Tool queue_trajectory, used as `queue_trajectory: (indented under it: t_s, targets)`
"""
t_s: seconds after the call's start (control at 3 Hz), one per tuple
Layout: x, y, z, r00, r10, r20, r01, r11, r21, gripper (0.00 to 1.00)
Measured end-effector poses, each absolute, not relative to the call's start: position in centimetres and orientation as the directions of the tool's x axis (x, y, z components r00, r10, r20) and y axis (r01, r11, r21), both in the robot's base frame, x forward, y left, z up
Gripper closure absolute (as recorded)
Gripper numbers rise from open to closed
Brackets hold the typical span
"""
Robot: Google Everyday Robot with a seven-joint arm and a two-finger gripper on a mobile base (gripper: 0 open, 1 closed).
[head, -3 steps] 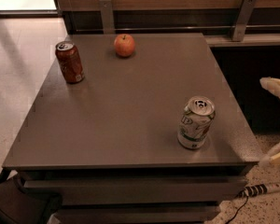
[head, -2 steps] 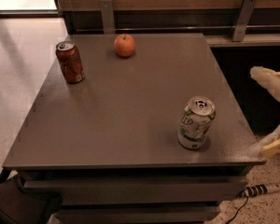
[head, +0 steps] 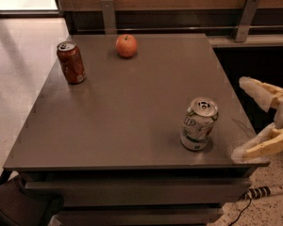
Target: Move 7up can near apple
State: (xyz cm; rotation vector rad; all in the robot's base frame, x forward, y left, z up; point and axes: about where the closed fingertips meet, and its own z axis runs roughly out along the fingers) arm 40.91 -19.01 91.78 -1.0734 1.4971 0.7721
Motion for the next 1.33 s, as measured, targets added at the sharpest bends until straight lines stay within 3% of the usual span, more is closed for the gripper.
queue_trajectory:
  t_s: [0.67, 1.0, 1.33]
  targets:
    - [41.7, -15.3, 88.9, 0.000, -0.101, -0.995, -0.928, 0.371, -0.038, 0.00]
    - [41.4, -13.8, 88.1, 0.011, -0.082, -0.997, -0.937, 0.346, -0.039, 0.15]
    - [41.4, -13.4, 88.0, 0.014, -0.080, -0.997, -0.940, 0.339, -0.041, 0.38]
